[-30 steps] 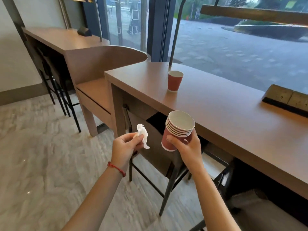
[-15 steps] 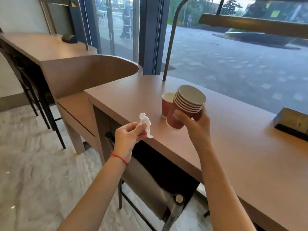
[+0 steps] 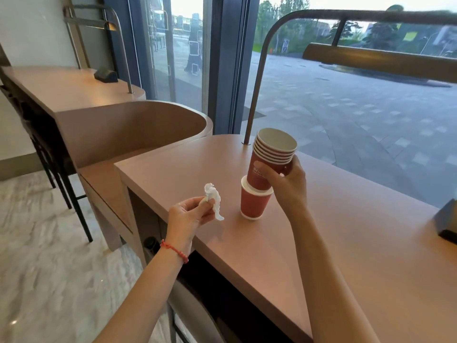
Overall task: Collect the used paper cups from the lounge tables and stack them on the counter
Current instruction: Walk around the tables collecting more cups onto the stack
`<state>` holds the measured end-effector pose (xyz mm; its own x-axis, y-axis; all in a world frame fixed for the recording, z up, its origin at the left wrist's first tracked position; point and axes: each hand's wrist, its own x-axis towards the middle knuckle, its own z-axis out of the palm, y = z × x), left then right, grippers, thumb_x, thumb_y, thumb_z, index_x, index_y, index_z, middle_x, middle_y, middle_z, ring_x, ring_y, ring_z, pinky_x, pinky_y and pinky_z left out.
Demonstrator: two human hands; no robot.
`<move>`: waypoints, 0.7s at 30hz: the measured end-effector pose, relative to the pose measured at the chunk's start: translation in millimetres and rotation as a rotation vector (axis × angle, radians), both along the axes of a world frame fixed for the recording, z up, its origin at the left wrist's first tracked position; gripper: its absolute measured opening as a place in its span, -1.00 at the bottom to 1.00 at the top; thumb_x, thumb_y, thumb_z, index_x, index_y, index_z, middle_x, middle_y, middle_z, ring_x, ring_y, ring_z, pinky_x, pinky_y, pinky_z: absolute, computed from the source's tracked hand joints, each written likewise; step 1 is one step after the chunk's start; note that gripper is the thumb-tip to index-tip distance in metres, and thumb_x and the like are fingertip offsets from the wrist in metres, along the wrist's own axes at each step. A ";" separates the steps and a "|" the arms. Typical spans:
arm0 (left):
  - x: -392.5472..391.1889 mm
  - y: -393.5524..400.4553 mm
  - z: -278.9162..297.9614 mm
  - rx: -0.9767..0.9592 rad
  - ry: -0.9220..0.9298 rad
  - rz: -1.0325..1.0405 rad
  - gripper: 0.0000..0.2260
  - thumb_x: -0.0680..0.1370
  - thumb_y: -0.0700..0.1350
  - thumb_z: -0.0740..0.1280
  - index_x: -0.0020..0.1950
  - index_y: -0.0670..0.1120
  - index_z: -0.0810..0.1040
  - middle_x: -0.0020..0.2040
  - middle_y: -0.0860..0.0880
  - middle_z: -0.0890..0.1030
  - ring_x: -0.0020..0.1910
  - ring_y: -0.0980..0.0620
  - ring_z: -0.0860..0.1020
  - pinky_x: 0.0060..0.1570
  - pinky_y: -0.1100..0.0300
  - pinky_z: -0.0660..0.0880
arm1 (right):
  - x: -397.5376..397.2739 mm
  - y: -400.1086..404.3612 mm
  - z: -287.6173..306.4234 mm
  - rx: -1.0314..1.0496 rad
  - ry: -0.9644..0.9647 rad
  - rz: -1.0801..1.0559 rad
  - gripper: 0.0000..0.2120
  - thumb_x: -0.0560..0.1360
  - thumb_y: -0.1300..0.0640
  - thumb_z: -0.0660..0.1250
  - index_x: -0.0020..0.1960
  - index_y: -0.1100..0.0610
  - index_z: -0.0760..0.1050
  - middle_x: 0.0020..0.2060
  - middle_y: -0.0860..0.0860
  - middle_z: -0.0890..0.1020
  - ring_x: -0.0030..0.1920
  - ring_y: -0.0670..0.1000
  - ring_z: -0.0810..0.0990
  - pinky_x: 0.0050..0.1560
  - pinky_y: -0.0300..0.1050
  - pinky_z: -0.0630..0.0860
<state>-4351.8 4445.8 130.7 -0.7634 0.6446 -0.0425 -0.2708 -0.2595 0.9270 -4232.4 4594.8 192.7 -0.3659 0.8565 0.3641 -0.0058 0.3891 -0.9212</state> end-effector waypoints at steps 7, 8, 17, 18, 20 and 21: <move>-13.5 8.8 1.7 -0.038 0.014 -0.017 -0.95 0.38 -0.18 0.44 -0.18 -0.12 0.65 -0.30 -0.05 0.70 -0.30 0.03 0.67 -0.32 0.28 0.58 | -6.5 7.0 -26.6 -0.037 -0.066 -0.008 -0.55 0.27 0.09 0.56 0.07 0.04 0.44 -0.08 -0.07 0.61 -0.07 -0.09 0.60 -0.18 -0.29 0.49; -14.6 9.6 1.6 -0.039 0.012 -0.021 -0.96 0.38 -0.19 0.44 -0.19 -0.11 0.65 -0.30 -0.04 0.70 -0.30 0.03 0.67 -0.32 0.29 0.58 | -6.1 8.3 -30.2 -0.043 -0.070 -0.006 -0.55 0.26 0.08 0.56 0.05 0.02 0.44 -0.09 -0.10 0.61 -0.08 -0.14 0.60 -0.19 -0.34 0.48; -18.0 13.0 0.7 -0.025 0.014 -0.049 -0.97 0.40 -0.24 0.44 -0.18 -0.17 0.65 -0.33 -0.06 0.69 -0.34 0.03 0.66 -0.34 0.29 0.57 | -2.1 16.1 -58.5 -0.097 -0.075 0.073 -0.57 0.30 0.21 0.55 0.09 0.06 0.47 -0.09 -0.12 0.62 -0.13 -0.28 0.59 -0.20 -0.45 0.48; -18.3 12.6 0.9 -0.019 0.014 -0.048 -0.98 0.40 -0.25 0.44 -0.20 -0.17 0.65 -0.33 -0.06 0.69 -0.34 0.03 0.66 -0.34 0.29 0.57 | -1.7 16.6 -60.5 -0.101 -0.067 0.081 -0.56 0.30 0.24 0.54 0.10 0.06 0.46 -0.09 -0.12 0.62 -0.16 -0.33 0.58 -0.22 -0.50 0.45; -18.7 11.3 1.5 -0.011 0.012 -0.040 -0.97 0.39 -0.26 0.44 -0.23 -0.16 0.65 -0.33 -0.07 0.69 -0.34 0.03 0.66 -0.34 0.29 0.57 | -1.0 18.1 -64.3 -0.105 -0.064 0.083 -0.51 0.28 0.26 0.55 0.14 0.08 0.45 -0.08 -0.14 0.61 -0.16 -0.36 0.57 -0.23 -0.53 0.43; -18.8 10.7 1.8 -0.010 0.012 -0.035 -0.97 0.39 -0.26 0.44 -0.23 -0.15 0.65 -0.33 -0.07 0.69 -0.34 0.03 0.66 -0.34 0.29 0.57 | -0.9 18.9 -66.0 -0.109 -0.070 0.085 -0.48 0.27 0.27 0.55 0.16 0.09 0.44 -0.07 -0.14 0.60 -0.14 -0.34 0.57 -0.23 -0.52 0.44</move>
